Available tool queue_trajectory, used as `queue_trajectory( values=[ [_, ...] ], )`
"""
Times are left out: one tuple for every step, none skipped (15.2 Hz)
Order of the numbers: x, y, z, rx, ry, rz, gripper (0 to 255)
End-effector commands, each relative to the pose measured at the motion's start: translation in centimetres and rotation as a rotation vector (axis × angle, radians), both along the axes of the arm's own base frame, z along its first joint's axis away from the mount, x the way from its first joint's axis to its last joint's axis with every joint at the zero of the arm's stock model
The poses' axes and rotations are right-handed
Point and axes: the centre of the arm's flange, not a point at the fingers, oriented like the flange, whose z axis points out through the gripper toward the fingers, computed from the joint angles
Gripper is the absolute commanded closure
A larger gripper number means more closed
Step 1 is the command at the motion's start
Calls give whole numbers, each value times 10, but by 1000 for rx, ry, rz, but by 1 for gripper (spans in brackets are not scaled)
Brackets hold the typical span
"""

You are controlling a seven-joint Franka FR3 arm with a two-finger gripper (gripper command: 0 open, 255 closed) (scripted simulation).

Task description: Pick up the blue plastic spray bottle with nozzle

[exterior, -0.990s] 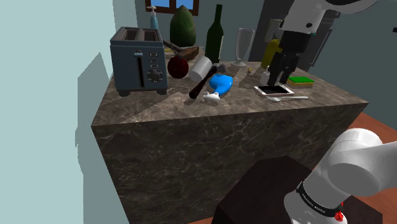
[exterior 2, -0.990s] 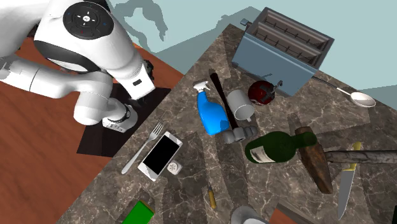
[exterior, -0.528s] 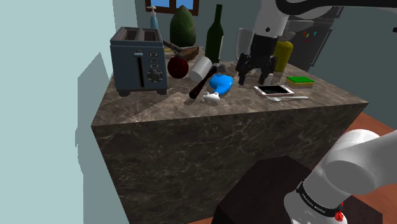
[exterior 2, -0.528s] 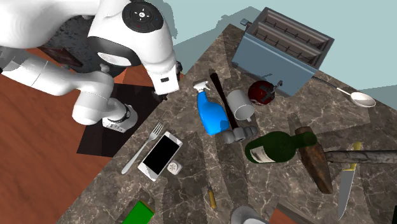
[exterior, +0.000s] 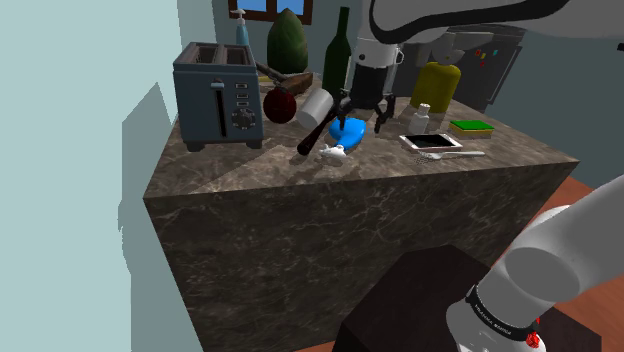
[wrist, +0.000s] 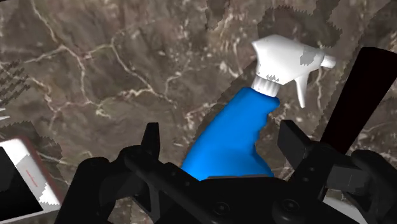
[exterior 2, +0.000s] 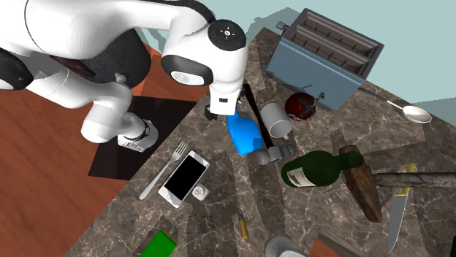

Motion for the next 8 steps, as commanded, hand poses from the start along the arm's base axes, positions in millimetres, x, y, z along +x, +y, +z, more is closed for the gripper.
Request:
queue_trajectory(
  values=[
    [26, -6, -6, -17, 6, -102, 0],
    [31, -7, -8, -20, 7, -119, 0],
    [31, -7, -13, -20, 7, -119, 0],
    [31, -7, -18, -20, 7, -119, 0],
    [31, -7, -24, -20, 7, -119, 0],
    [31, -7, -29, -20, 7, -119, 0],
    [31, -7, -34, -20, 7, -119, 0],
    [31, -7, -39, -20, 7, -119, 0]
  ],
)
